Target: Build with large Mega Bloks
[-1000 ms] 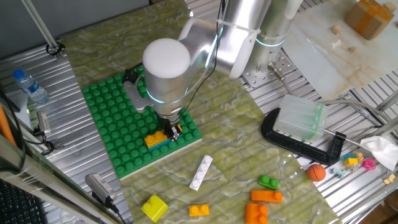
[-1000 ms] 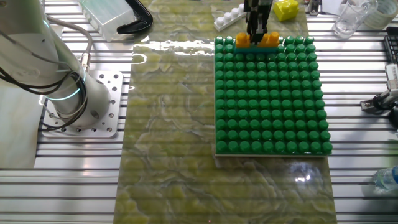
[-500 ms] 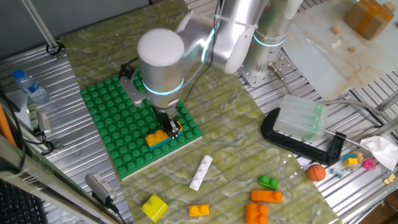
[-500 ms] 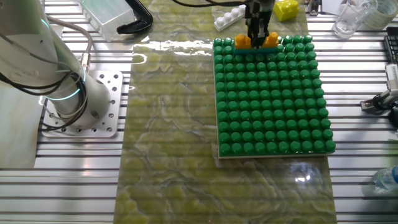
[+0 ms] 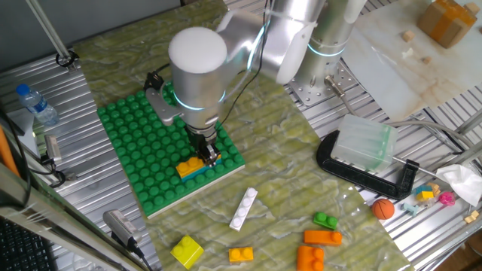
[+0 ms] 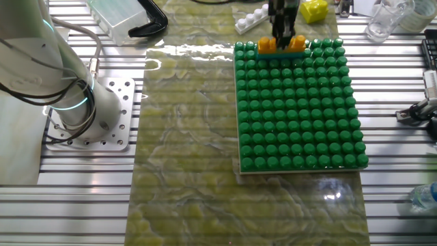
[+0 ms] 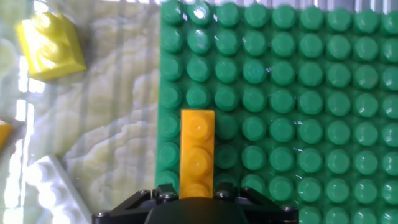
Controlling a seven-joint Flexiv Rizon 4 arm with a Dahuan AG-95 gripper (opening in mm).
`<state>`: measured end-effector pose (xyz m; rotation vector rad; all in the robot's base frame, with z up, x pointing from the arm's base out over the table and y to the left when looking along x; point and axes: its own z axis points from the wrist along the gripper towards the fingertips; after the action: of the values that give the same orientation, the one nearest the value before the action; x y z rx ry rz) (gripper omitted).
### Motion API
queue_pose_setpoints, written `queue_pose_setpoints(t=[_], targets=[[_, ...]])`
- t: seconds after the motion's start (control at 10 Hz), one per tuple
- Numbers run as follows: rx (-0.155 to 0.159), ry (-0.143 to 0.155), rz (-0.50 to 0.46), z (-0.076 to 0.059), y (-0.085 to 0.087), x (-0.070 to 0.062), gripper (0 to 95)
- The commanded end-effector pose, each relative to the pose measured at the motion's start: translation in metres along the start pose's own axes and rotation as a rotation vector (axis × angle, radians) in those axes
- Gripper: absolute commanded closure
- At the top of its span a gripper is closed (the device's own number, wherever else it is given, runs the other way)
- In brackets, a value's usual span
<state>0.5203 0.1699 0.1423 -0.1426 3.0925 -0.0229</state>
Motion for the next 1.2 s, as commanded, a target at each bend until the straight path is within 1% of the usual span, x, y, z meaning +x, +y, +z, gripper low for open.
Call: queue_pose_setpoints(t=[0.1, 0.2, 0.3, 0.4, 0.7, 0.9, 1.0, 1.2], targets=[[-0.003, 0.017, 0.005, -0.013, 0.004, -0.008, 76.0], [0.002, 0.025, 0.012, -0.013, 0.006, -0.012, 76.0], [0.002, 0.028, 0.017, -0.007, 0.006, -0.015, 95.0], [0.001, 0.026, 0.012, 0.001, 0.002, -0.018, 95.0], [0.005, 0.024, -0.001, 0.004, 0.000, -0.019, 95.0], [0.003, 0.023, -0.004, 0.013, -0.003, -0.021, 95.0], [0.004, 0.023, -0.008, 0.020, -0.005, -0.024, 95.0], [0.001, 0.045, -0.011, 0.032, -0.005, -0.027, 95.0]])
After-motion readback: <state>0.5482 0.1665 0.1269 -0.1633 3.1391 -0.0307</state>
